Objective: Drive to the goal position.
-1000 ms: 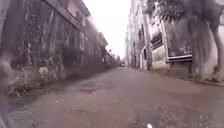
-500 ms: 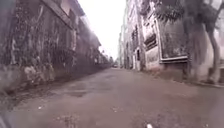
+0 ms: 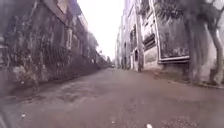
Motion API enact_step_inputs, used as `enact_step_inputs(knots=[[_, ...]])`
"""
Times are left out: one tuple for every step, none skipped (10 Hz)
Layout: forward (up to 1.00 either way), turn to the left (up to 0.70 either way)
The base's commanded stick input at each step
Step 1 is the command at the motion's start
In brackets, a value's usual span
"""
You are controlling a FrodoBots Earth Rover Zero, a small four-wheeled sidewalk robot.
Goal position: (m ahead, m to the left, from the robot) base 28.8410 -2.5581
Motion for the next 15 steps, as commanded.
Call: enact_step_inputs(knots=[[0.48, 0.00], [0.49, 0.00], [0.50, 0.00], [0.52, 0.00], [0.53, 0.00], [0.54, 0.00], [0.54, 0.00], [0.54, 0.00], [0.55, 0.00], [0.55, 0.00], [0.53, 0.00], [0.52, 0.00], [0.52, 0.00], [0.52, 0.00], [0.52, 0.00]])
